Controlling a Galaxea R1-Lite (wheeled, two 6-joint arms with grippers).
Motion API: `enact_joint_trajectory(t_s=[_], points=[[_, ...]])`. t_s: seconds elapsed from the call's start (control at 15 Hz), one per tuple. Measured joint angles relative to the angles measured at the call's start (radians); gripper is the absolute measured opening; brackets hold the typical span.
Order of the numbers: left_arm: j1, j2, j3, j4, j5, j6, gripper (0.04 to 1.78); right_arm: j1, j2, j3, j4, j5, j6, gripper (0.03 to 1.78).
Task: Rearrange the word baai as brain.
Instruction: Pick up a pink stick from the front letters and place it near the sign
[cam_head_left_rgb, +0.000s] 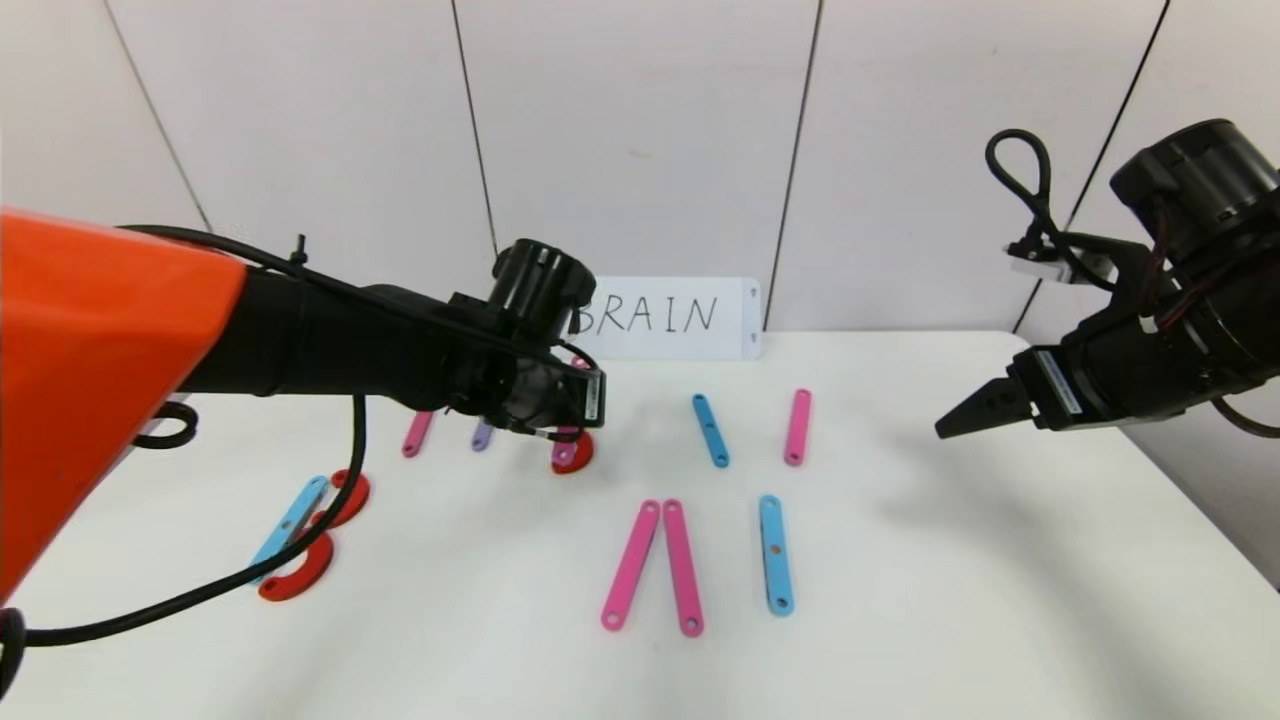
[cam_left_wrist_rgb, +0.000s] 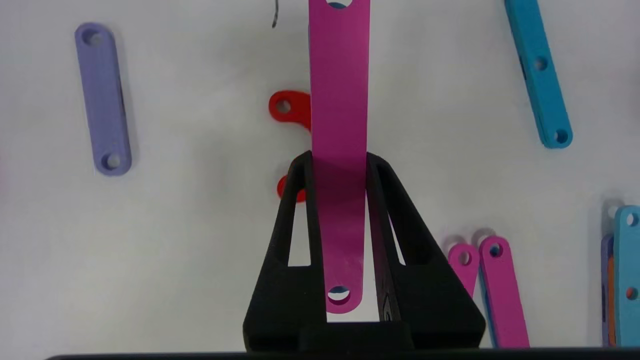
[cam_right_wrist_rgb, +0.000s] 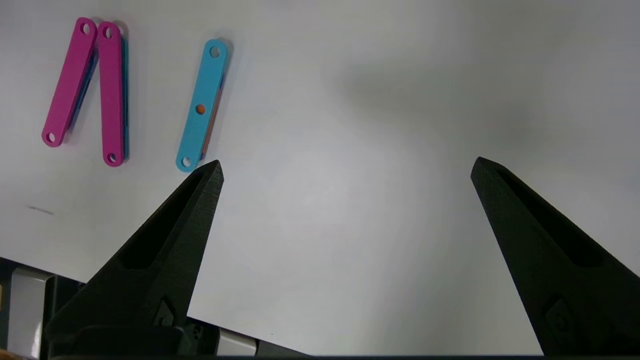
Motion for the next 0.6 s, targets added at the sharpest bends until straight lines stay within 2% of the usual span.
enact_joint_trajectory(t_s=[0.6], points=[[-0.051, 0.169, -0.189, -0.001, -0.056, 0.036, 0.30, -0.011, -0.030, 0.017, -0.004, 0.001, -0.008, 1.74]])
